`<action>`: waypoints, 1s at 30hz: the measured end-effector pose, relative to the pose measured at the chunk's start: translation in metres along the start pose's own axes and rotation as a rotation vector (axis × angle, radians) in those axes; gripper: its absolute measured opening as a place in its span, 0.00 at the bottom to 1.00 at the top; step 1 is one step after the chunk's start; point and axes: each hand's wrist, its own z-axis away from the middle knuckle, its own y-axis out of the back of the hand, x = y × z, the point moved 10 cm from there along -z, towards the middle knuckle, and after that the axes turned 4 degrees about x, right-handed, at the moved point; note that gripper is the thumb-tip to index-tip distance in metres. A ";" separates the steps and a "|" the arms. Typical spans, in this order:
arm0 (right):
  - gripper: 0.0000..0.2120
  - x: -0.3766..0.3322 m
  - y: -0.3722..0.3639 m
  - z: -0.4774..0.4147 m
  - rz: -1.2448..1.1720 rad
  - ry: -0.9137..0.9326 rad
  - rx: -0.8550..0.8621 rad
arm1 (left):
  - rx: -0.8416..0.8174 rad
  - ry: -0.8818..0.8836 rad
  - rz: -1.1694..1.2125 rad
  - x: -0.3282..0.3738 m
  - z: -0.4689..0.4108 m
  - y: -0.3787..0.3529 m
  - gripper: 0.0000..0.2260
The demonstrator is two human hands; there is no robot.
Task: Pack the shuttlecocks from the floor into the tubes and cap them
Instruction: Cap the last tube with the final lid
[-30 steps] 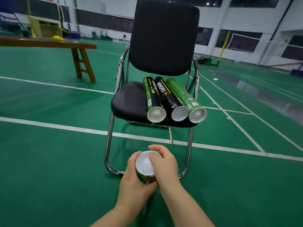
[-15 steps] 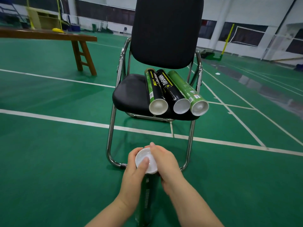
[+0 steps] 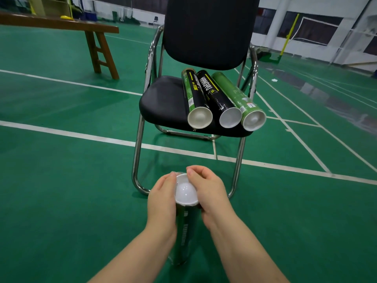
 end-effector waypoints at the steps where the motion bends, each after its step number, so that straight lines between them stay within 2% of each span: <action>1: 0.05 -0.001 0.002 -0.001 0.005 0.007 0.004 | -0.003 -0.008 -0.002 0.000 0.001 -0.001 0.07; 6: 0.04 0.001 0.003 -0.004 -0.002 -0.022 -0.001 | -0.008 -0.015 0.006 0.002 0.002 -0.007 0.08; 11: 0.05 0.005 -0.006 -0.004 0.051 -0.220 -0.180 | -0.017 -0.018 -0.088 0.001 -0.007 -0.002 0.07; 16: 0.23 0.025 0.018 0.000 0.358 -0.344 -0.234 | -0.147 0.100 -0.293 -0.001 -0.004 -0.014 0.11; 20: 0.20 0.017 0.024 0.000 0.446 -0.257 -0.228 | -0.164 0.154 -0.310 -0.004 0.007 -0.017 0.13; 24: 0.17 0.015 0.029 0.004 0.488 -0.217 -0.209 | -0.136 0.123 -0.290 -0.001 0.017 -0.022 0.13; 27: 0.23 0.025 0.033 0.013 0.499 -0.314 -0.307 | -0.217 0.208 -0.414 -0.008 0.020 -0.024 0.20; 30: 0.33 0.034 0.039 0.029 0.708 -0.381 -0.442 | -0.327 0.334 -0.604 -0.017 0.026 -0.013 0.31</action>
